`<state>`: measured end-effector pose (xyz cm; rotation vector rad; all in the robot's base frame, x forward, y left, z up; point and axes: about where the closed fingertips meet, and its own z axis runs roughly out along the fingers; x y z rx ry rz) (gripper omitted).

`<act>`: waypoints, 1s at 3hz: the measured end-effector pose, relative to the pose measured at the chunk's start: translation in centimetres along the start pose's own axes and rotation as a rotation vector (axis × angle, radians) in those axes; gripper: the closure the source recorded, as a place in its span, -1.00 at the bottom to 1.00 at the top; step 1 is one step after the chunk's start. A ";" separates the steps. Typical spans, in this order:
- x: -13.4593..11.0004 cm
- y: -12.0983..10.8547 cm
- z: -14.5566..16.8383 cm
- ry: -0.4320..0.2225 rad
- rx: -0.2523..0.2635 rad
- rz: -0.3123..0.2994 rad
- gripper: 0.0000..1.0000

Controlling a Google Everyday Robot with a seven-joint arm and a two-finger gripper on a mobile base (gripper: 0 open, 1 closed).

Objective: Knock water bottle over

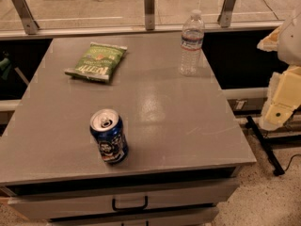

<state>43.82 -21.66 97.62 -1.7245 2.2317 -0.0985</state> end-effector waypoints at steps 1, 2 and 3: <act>-0.1 -0.3 -0.1 -0.014 0.010 0.003 -1.00; -0.1 -0.3 -0.1 -0.015 0.011 0.004 -1.00; -0.4 -3.5 1.9 -0.088 0.053 0.031 -1.00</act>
Offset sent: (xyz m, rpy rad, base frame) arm 0.0817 -0.0144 -0.0260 0.1866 -0.1051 -0.0233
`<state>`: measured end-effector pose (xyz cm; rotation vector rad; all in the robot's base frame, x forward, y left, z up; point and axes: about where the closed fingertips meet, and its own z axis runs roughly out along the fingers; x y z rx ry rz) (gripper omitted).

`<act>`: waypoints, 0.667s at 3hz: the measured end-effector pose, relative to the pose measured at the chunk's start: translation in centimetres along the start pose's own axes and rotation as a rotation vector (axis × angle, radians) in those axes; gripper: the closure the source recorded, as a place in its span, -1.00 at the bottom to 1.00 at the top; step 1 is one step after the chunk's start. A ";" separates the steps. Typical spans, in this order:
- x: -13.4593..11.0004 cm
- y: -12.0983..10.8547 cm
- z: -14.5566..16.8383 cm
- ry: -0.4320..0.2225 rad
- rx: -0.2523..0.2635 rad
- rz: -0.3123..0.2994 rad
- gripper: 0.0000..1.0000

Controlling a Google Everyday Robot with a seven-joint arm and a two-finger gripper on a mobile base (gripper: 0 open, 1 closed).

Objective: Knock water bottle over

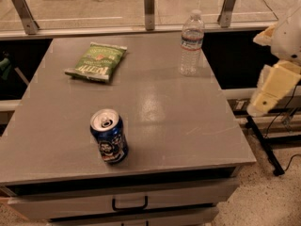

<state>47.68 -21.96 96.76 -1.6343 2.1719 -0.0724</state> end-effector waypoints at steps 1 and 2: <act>-0.8 -5.9 3.7 -0.136 0.071 0.058 -1.00; -2.1 -10.7 6.3 -0.270 0.114 0.099 -1.00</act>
Offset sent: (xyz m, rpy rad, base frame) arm 0.1906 -0.0007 -0.0227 0.4170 -0.2559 -0.0659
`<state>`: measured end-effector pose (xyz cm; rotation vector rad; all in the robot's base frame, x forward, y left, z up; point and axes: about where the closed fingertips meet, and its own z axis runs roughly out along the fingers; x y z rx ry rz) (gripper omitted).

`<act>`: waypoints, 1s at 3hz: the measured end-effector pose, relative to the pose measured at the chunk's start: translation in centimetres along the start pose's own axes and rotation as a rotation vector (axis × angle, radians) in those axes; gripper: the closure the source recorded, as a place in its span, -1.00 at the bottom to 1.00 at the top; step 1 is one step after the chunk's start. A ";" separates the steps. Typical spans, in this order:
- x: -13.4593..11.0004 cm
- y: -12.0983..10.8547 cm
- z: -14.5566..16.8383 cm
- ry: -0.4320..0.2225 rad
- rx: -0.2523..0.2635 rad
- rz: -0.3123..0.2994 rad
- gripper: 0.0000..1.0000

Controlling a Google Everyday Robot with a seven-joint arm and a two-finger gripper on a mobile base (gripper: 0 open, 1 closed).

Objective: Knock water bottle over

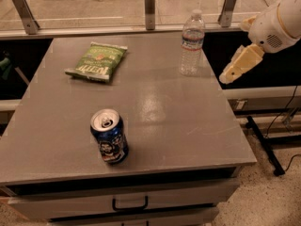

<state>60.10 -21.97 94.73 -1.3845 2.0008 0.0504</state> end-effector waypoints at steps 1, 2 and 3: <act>-1.3 -2.1 3.0 -0.127 -0.023 0.035 -1.00; -3.1 -2.9 5.7 -0.259 -0.077 0.052 -1.00; -5.8 -2.1 8.4 -0.393 -0.182 0.046 -1.00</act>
Offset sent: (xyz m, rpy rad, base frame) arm 0.0854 0.0579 -0.0209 0.4211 -0.0403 0.1675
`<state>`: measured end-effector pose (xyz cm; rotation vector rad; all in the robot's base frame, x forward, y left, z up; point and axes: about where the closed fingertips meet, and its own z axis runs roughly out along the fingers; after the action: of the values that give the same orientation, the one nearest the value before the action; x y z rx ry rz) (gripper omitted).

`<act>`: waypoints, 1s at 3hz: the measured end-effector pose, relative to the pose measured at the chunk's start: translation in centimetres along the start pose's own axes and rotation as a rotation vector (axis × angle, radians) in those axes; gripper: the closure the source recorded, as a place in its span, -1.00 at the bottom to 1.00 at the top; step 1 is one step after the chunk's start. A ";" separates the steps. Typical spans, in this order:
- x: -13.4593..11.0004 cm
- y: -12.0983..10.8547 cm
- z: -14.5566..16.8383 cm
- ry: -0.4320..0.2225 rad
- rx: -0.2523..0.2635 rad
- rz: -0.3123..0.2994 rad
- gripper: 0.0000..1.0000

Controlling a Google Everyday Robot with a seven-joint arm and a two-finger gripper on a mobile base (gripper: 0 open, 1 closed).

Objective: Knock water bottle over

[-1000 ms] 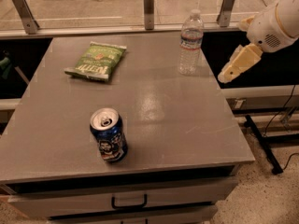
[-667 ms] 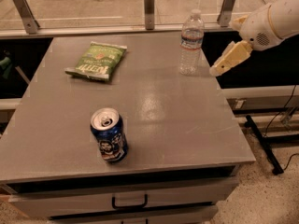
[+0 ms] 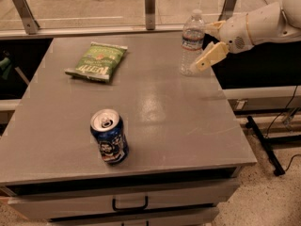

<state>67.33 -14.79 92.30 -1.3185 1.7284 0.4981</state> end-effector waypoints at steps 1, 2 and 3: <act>-2.1 2.8 1.9 -0.073 -0.092 -0.028 -1.00; -5.0 6.5 2.3 -0.136 -0.172 -0.090 -1.00; -6.8 8.9 1.7 -0.181 -0.217 -0.124 -1.00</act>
Offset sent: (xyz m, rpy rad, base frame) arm -0.0870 0.1009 0.0393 0.1395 -0.0565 0.3435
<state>60.17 -6.49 95.34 -1.4750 1.4656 0.7262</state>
